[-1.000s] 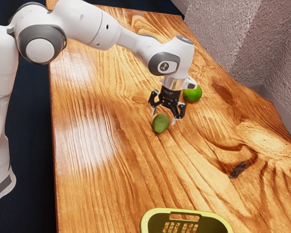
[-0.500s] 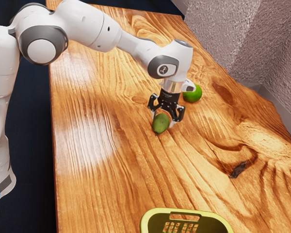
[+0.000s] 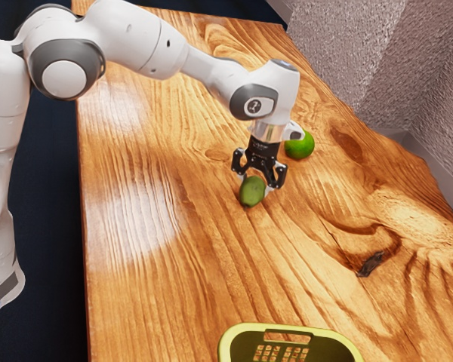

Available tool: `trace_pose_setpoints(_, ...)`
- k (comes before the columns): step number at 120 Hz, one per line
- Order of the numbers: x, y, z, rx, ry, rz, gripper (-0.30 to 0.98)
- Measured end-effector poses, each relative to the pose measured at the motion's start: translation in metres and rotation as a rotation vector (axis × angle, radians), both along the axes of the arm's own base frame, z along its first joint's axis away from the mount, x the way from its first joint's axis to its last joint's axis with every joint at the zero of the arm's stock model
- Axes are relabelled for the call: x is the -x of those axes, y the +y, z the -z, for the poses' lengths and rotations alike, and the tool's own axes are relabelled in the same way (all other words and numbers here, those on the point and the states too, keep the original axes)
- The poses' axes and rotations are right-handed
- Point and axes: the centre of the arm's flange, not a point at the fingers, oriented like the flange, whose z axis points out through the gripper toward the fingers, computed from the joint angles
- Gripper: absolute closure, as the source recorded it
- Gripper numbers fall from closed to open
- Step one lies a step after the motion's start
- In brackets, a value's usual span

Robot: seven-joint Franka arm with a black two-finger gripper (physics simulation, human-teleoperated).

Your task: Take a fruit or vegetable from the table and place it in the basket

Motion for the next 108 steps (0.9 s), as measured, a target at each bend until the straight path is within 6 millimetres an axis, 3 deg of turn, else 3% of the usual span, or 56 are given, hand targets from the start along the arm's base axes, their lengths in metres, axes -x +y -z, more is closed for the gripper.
trace_pose_setpoints(19,0.002,-0.011,-0.016,0.003,-0.013,0.015,0.44)
trace_pose_setpoints(46,0.007,-0.079,-0.054,0.017,-0.05,0.137,0.45)
trace_pose_setpoints(82,0.039,-0.199,-0.084,0.041,-0.062,0.352,0.45)
trace_pose_setpoints(97,0.058,-0.263,-0.103,0.06,-0.094,0.465,0.45)
trace_pose_setpoints(108,0.067,-0.294,-0.124,0.075,-0.131,0.518,0.45)
